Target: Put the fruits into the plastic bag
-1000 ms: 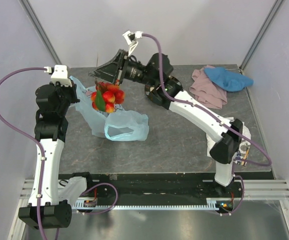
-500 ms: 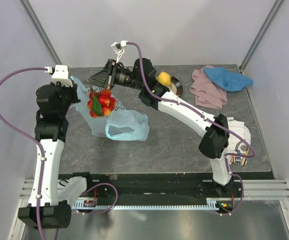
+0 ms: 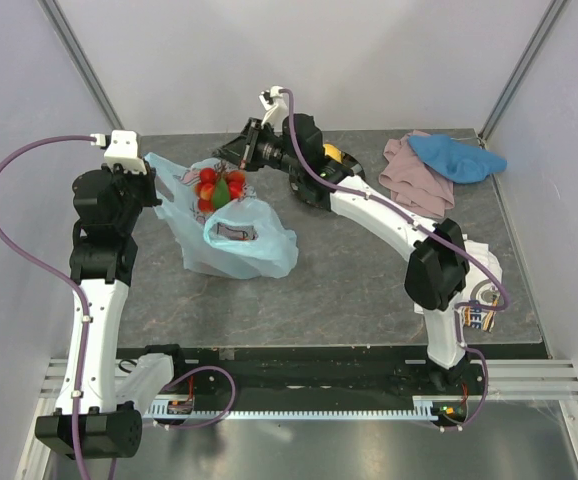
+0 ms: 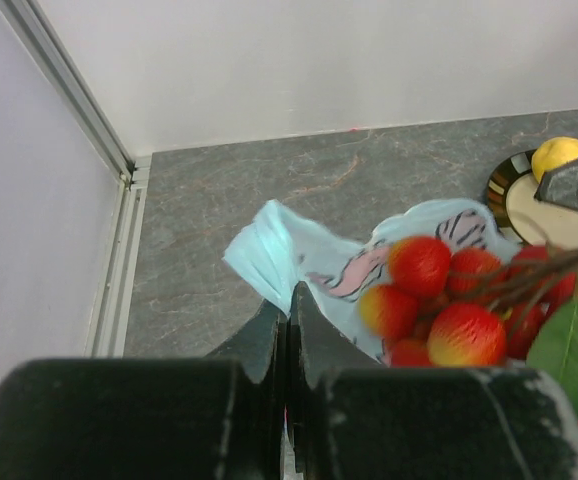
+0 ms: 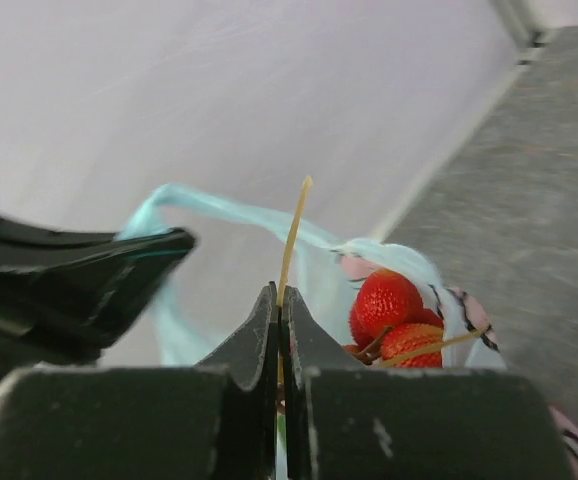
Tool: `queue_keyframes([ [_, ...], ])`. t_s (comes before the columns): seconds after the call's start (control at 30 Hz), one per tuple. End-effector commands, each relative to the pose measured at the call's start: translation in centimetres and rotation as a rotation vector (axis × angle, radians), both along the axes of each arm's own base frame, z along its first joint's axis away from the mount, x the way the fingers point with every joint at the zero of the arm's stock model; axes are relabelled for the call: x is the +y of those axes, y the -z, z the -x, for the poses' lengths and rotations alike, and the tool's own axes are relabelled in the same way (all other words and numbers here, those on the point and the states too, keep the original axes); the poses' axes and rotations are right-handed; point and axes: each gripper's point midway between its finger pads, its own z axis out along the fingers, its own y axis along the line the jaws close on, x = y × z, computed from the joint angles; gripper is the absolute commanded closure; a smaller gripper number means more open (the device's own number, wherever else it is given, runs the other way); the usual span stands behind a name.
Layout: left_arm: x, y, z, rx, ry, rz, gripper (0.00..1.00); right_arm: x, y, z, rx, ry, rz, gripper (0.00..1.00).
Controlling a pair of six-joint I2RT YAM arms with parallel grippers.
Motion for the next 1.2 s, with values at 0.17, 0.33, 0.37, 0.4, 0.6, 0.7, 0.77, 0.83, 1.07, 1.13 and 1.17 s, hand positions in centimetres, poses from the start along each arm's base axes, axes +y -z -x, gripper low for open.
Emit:
queue_keyframes([
  [0.17, -0.1, -1.4, 0.1, -0.054, 0.013, -0.038, 0.98, -3.2, -5.0, -0.8, -0.108, 0.109, -0.031, 1.00],
  [0.33, -0.3, -1.3, 0.0, -0.051, 0.022, -0.034, 0.99, -1.0, -2.9, 0.8, -0.119, 0.089, 0.049, 1.00],
  [0.37, -0.3, -1.4, 0.0, -0.054, 0.024, -0.034, 0.99, -0.7, -2.3, 1.1, -0.113, 0.085, 0.070, 1.00],
  [0.4, -0.3, -1.4, 0.0, -0.053, 0.025, -0.034, 0.99, 0.2, -1.8, 2.0, -0.110, 0.069, 0.079, 1.00],
  [0.6, -0.4, -1.2, -0.1, -0.048, 0.031, -0.030, 0.98, 2.2, 1.3, 3.2, -0.091, 0.051, 0.155, 1.00],
  [0.7, -0.4, -1.3, -0.1, -0.050, 0.029, -0.030, 0.98, 3.0, 1.9, 4.0, -0.101, 0.040, 0.174, 1.00],
  [0.77, -0.5, -1.2, -0.1, -0.048, 0.032, -0.028, 0.99, 3.3, 2.9, 4.8, -0.093, 0.027, 0.210, 1.00],
  [0.83, -0.5, -1.2, -0.1, -0.048, 0.034, -0.028, 0.98, 3.9, 3.6, 5.6, -0.093, 0.015, 0.226, 1.00],
  [1.07, -0.5, -1.2, -0.1, -0.048, 0.032, -0.028, 0.98, 2.1, 8.8, 4.4, -0.034, 0.071, 0.357, 1.00],
  [1.13, -0.5, -1.2, -0.1, -0.047, 0.031, -0.028, 0.98, 1.0, 9.5, 4.0, -0.017, 0.095, 0.373, 1.00],
  [1.17, -0.5, -1.2, -0.1, -0.047, 0.032, -0.028, 0.98, -0.2, 10.1, 3.8, -0.005, 0.115, 0.391, 1.00],
])
